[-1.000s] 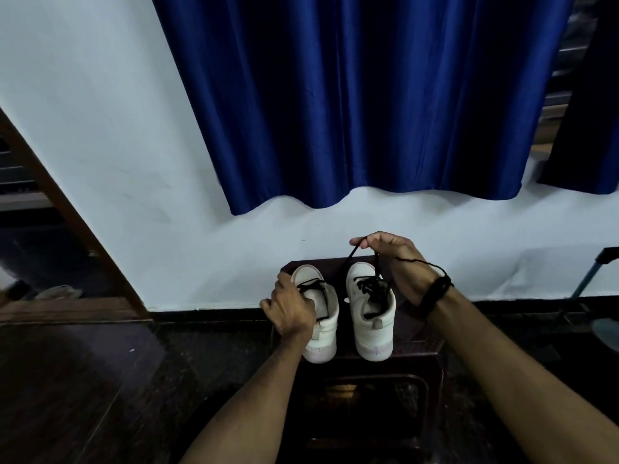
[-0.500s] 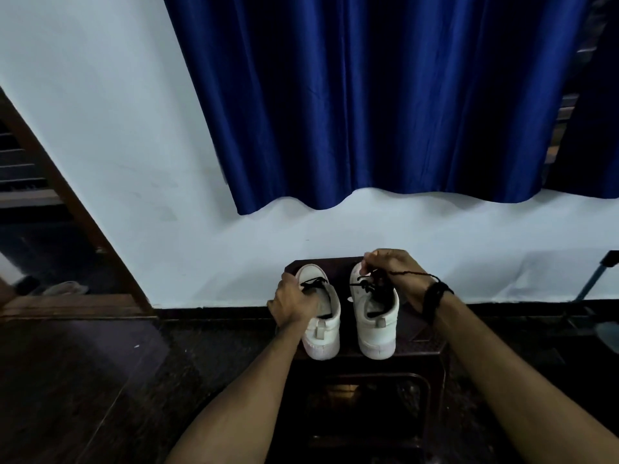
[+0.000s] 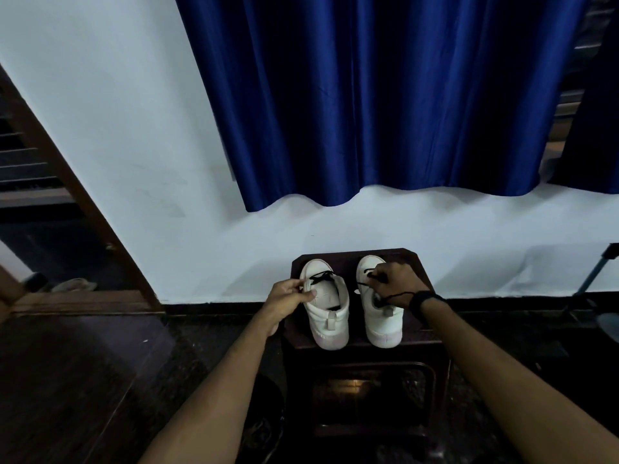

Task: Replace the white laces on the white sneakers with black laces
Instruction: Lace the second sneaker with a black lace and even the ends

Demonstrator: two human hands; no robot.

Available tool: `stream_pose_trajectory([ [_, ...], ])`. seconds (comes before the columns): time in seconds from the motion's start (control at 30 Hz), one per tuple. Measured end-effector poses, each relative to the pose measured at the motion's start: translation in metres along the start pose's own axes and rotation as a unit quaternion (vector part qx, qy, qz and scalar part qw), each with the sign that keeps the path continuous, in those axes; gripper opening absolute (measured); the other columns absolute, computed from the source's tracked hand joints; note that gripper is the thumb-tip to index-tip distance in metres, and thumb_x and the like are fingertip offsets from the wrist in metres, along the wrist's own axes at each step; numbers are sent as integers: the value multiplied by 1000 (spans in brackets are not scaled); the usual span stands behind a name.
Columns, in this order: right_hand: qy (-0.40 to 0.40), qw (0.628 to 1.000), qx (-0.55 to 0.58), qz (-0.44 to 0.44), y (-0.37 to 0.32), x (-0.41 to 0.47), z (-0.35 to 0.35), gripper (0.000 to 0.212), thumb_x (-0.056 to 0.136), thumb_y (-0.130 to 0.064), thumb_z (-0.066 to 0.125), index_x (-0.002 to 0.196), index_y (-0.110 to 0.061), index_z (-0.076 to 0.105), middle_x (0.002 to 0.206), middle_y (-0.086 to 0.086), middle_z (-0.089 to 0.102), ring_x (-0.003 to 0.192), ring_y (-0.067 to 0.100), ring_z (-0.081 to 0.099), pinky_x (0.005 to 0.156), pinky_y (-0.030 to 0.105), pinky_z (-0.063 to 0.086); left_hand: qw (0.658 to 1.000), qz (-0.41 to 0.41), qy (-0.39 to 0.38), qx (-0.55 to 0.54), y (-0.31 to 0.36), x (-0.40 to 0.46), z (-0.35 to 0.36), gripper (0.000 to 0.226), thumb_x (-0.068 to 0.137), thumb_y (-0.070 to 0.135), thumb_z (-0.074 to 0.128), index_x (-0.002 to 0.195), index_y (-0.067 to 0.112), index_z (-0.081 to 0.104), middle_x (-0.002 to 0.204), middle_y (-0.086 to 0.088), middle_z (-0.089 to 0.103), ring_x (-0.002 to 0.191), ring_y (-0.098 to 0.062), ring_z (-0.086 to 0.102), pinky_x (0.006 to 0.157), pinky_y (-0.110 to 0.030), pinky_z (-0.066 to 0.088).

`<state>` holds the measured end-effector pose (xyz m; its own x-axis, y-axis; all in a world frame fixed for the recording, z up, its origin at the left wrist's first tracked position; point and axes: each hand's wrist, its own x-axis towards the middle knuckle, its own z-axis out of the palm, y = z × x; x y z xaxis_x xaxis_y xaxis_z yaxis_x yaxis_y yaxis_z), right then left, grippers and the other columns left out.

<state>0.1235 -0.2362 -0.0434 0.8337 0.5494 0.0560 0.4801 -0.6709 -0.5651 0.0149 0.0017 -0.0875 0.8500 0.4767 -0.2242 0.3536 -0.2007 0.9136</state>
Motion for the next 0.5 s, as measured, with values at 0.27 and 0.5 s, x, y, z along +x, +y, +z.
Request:
stream_pose_trajectory([
  [0.27, 133, 958, -238, 88, -11, -2, 13, 29, 80, -46, 58, 90, -21, 69, 110, 5, 59, 115, 30, 43, 96, 46, 24, 998, 9, 57, -23, -9, 2, -5, 64, 61, 26, 93, 114, 2, 66, 107, -4, 69, 100, -11, 62, 75, -11, 45],
  [0.5, 164, 979, -101, -60, -55, -8, 38, 33, 78, -26, 66, 109, -14, 67, 117, 12, 64, 110, 33, 56, 90, 42, 40, 996, 27, 86, 14, -8, -1, -2, 58, 58, 31, 95, 104, 5, 72, 101, -1, 72, 93, -9, 65, 78, -16, 48],
])
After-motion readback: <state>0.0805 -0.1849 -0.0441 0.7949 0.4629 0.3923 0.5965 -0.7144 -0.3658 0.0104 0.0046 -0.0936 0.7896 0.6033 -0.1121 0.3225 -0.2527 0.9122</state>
